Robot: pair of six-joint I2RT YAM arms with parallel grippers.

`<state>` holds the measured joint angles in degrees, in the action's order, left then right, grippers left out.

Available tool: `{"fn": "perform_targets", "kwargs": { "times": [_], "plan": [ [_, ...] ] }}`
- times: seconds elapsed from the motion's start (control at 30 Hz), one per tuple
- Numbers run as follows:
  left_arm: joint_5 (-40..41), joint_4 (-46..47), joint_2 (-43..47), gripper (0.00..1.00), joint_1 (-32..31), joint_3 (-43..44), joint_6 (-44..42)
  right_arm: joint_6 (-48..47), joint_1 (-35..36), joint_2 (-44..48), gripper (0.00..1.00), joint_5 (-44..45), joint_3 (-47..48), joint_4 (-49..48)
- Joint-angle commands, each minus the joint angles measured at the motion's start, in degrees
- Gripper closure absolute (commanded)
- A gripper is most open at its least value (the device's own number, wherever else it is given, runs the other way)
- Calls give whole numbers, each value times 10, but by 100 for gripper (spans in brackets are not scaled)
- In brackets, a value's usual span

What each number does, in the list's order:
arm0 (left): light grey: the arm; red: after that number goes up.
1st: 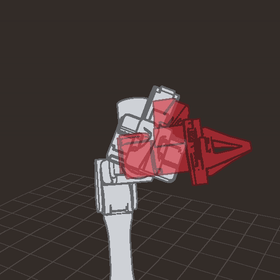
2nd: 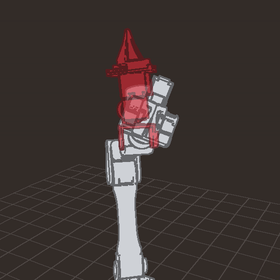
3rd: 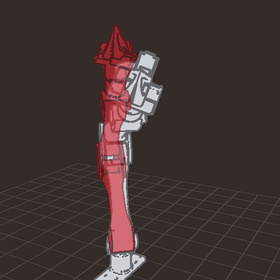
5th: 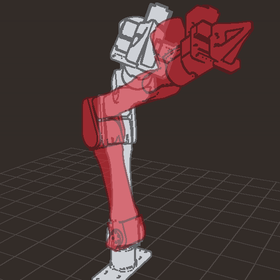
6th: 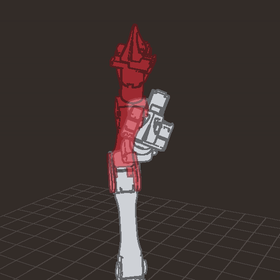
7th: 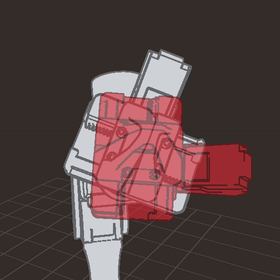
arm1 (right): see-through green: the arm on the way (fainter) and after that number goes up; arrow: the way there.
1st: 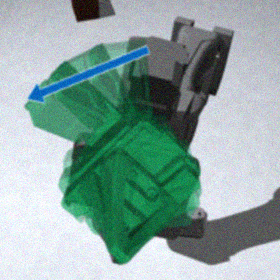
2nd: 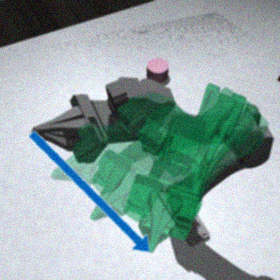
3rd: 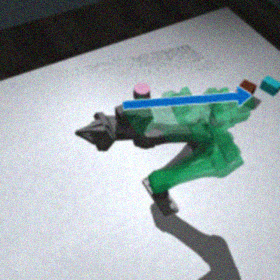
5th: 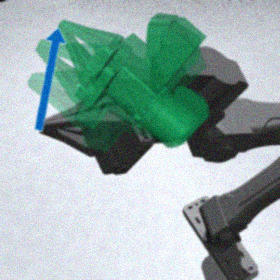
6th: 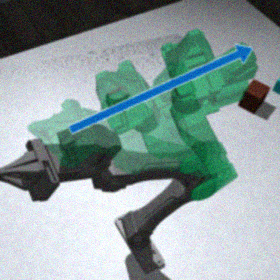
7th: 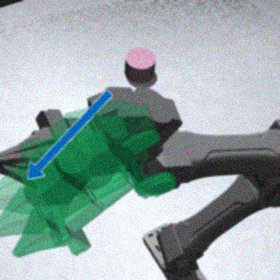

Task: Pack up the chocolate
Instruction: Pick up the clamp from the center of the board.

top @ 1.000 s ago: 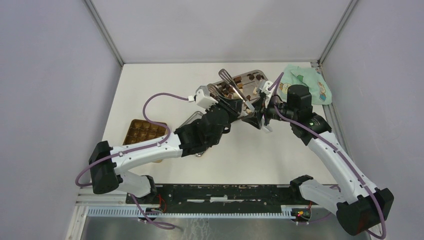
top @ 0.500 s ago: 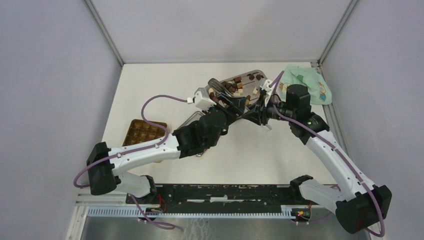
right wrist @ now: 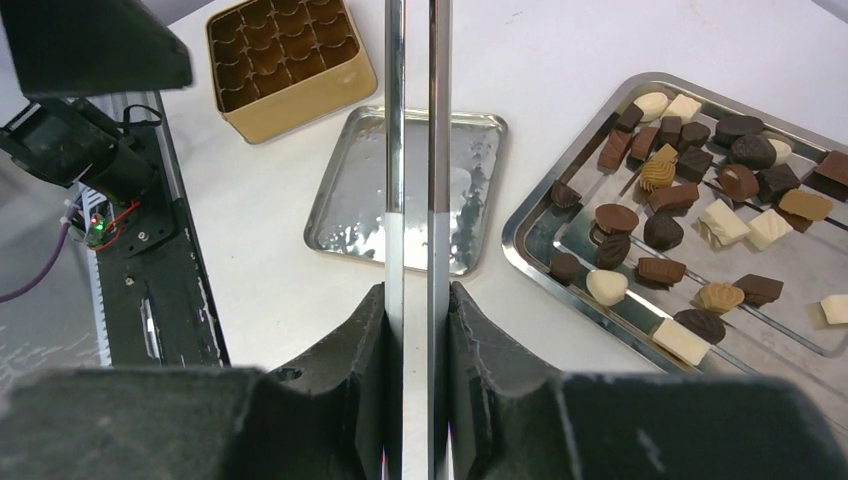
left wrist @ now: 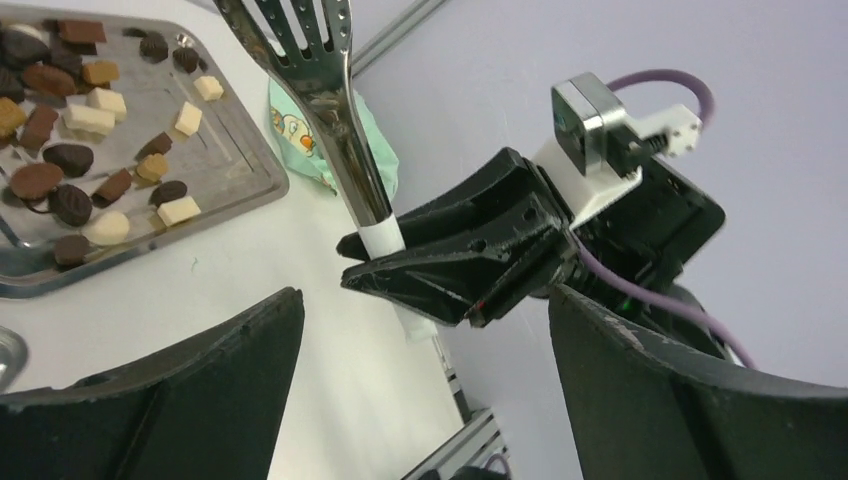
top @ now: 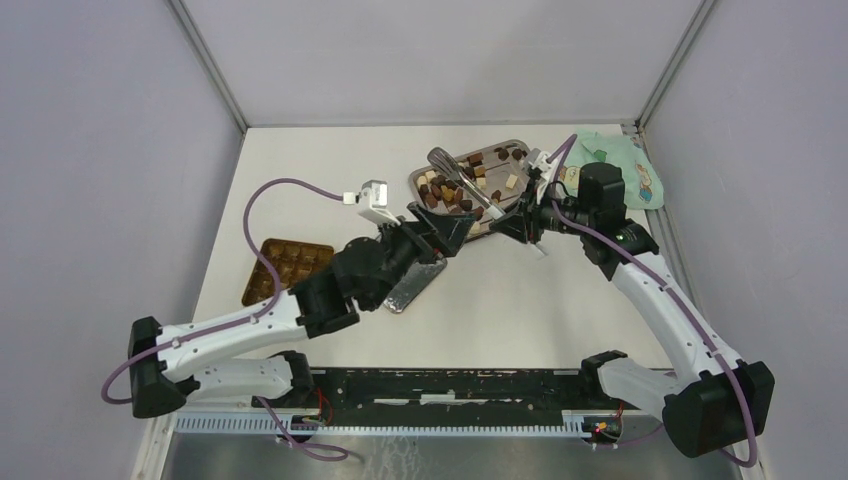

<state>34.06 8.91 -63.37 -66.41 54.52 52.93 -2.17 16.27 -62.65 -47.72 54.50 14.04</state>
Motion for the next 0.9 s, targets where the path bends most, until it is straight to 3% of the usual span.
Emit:
{"fn": "perform_targets", "kwargs": {
  "times": [0.0,0.2,0.4,0.6,0.87],
  "plan": [
    [-45,56,79,3,-1,-74,-125,-31,-9,1,74,-8,23,-9],
    [9,65,155,3,-1,-153,-107,-52,-28,-9,57,-1,23,7],
    [35,20,171,4,-1,-156,-102,-63,-43,-18,55,16,17,14],
    [44,-16,162,5,-2,-160,-80,-51,-59,-30,61,8,-7,-2],
    [53,-8,159,6,-1,-172,-64,-102,-67,-44,57,46,11,37]
  ]
}}
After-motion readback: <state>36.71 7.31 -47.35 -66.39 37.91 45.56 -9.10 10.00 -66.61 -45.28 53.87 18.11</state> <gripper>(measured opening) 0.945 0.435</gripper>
